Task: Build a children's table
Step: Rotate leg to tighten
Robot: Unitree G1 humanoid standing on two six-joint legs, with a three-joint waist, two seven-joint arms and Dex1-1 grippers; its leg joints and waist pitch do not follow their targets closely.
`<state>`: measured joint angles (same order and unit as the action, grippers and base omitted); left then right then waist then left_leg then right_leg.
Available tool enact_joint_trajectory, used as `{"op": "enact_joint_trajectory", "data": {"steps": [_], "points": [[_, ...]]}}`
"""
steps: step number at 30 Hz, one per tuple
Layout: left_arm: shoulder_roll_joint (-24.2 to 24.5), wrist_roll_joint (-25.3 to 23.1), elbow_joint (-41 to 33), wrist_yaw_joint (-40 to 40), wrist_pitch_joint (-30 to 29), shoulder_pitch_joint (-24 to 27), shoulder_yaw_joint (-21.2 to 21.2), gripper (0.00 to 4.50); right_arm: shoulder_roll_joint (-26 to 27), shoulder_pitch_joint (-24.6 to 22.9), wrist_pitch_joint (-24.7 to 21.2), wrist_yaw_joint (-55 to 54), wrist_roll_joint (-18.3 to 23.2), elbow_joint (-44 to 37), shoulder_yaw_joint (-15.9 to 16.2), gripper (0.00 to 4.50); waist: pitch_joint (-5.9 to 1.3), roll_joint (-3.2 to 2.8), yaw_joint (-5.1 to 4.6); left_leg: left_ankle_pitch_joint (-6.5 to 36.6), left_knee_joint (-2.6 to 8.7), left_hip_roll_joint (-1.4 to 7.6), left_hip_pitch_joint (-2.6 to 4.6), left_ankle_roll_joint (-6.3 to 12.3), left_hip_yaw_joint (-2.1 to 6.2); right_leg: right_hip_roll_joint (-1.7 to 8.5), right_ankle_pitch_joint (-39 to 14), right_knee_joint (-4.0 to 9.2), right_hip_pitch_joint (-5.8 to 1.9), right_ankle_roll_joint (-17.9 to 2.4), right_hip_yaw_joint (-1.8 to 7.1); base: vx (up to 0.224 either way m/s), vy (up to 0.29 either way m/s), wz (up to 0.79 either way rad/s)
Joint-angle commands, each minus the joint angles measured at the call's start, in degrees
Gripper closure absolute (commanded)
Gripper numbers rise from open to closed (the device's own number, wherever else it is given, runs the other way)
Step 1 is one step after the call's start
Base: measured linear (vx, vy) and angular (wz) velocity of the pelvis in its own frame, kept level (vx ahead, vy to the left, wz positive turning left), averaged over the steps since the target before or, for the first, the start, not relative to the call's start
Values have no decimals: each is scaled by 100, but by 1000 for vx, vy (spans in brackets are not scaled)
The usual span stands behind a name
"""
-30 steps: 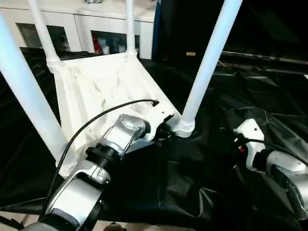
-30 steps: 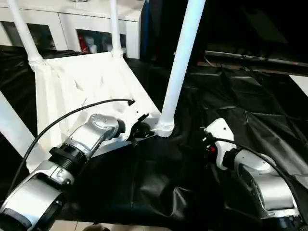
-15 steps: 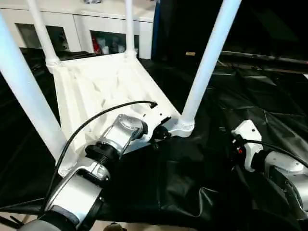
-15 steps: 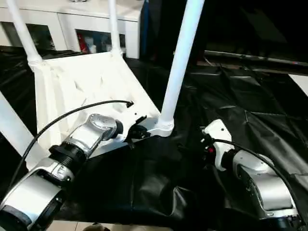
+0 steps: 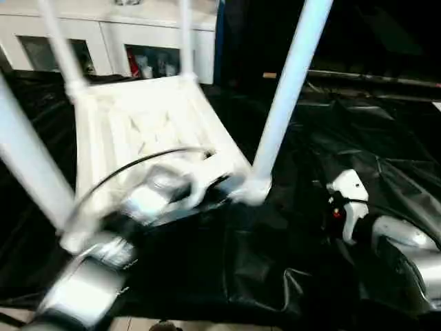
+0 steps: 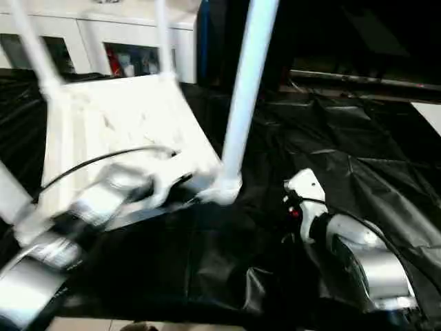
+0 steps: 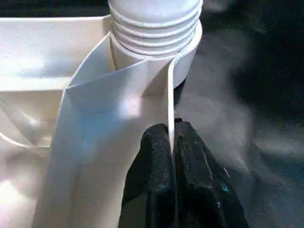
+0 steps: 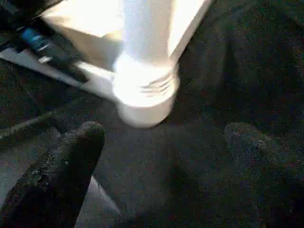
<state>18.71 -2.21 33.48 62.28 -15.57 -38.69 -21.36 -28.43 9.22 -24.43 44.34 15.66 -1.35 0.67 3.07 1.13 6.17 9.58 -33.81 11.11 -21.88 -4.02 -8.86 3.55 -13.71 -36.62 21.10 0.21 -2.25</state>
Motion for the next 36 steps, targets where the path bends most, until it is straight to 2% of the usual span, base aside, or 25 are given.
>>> {"op": "enact_joint_trajectory", "data": {"steps": [1,3,4,6,7,8,9,10,11,12,14,15,19,24,31,32,34,36], "points": [[-68,285,-290,426,181,145,-128,450,-3,66,62,71,62,38,76,1,-322,29,14,1071,433,244,106,167,24,469,-257,478,-191,-1371,226,0,0,0],[148,320,-772,498,63,425,-149,450,36,134,135,217,10,86,253,1,-337,15,38,1071,424,255,141,167,12,463,-212,466,-172,-1372,225,0,0,0],[269,322,-995,544,40,557,-167,450,61,176,181,291,-49,137,389,1,-337,71,54,986,426,255,123,207,-6,471,-178,454,-175,-1349,215,0,0,0],[397,339,-1235,613,36,702,-180,450,85,223,246,387,-118,193,556,1,-325,45,31,967,438,245,107,207,-16,461,-247,455,-166,-1292,211,0,0,0],[427,342,-1332,626,15,754,-170,450,90,242,304,442,-156,220,623,1,-322,102,28,989,434,242,116,224,-34,458,-294,471,-158,-1277,213,0,0,0],[488,336,-1585,639,-71,891,-126,450,134,329,437,618,-264,311,848,1,-321,132,42,945,428,237,116,255,-58,466,-378,470,-154,-1231,214,0,0,0],[488,336,-1585,639,-71,891,-126,450,134,329,437,618,-264,311,848,1,-321,132,42,945,428,237,116,255,-58,466,-378,470,-154,-1231,214,0,0,0],[508,332,-1669,636,-97,939,-114,450,152,370,506,693,-315,351,947,1,-329,105,41,866,426,241,107,270,-57,475,-358,453,-149,-1197,207,0,0,0],[523,316,-1744,644,-126,989,-98,450,193,430,548,717,-359,424,1027,1,-325,127,32,860,430,239,105,281,-63,470,-357,460,-145,-1185,205,0,0,0],[548,291,-1814,639,-149,1035,-90,450,258,522,578,681,-402,544,1079,1,-327,112,25,842,435,233,100,274,-58,472,-353,452,-145,-1186,201,0,0,0],[552,284,-1851,614,-172,1052,-87,450,301,600,618,645,-439,649,1102,1,-336,140,18,755,422,227,98,284,-66,468,-250,436,-147,-1183,204,0,0,0],[556,286,-1879,593,-192,1062,-90,450,322,649,646,628,-457,716,1118,1,-338,130,23,722,419,226,102,296,-70,468,-201,435,-146,-1184,206,0,0,0],[541,278,-1975,514,-273,1087,-82,450,414,835,748,635,-457,949,1141,1,-348,155,35,544,396,214,94,365,-82,459,132,400,-157,-1214,207,0,0,0],[512,253,-2005,462,-343,1094,-82,450,427,868,812,792,-435,1077,1158,47,-343,172,30,676,401,218,101,333,-84,457,-40,417,-155,-1202,207,0,0,0],[521,256,-2017,441,-379,1106,-72,450,452,850,835,859,-427,1117,1195,106,-357,186,35,566,385,211,99,371,-85,452,97,397,-164,-1211,203,0,0,0],[530,257,-2018,433,-380,1114,-65,450,470,859,836,868,-428,1136,1200,117,-354,205,32,557,385,210,95,382,-88,449,104,399,-165,-1213,204,0,0,0],[534,258,-2015,410,-384,1124,-51,450,495,875,847,890,-431,1171,1211,128,-352,192,34,597,386,210,95,375,-87,458,19,404,-162,-1212,203,0,0,0],[539,262,-2020,398,-390,1136,-37,450,519,882,855,910,-437,1194,1226,152,-349,209,33,628,389,211,98,362,-88,455,-69,412,-161,-1199,203,0,0,0]]}}
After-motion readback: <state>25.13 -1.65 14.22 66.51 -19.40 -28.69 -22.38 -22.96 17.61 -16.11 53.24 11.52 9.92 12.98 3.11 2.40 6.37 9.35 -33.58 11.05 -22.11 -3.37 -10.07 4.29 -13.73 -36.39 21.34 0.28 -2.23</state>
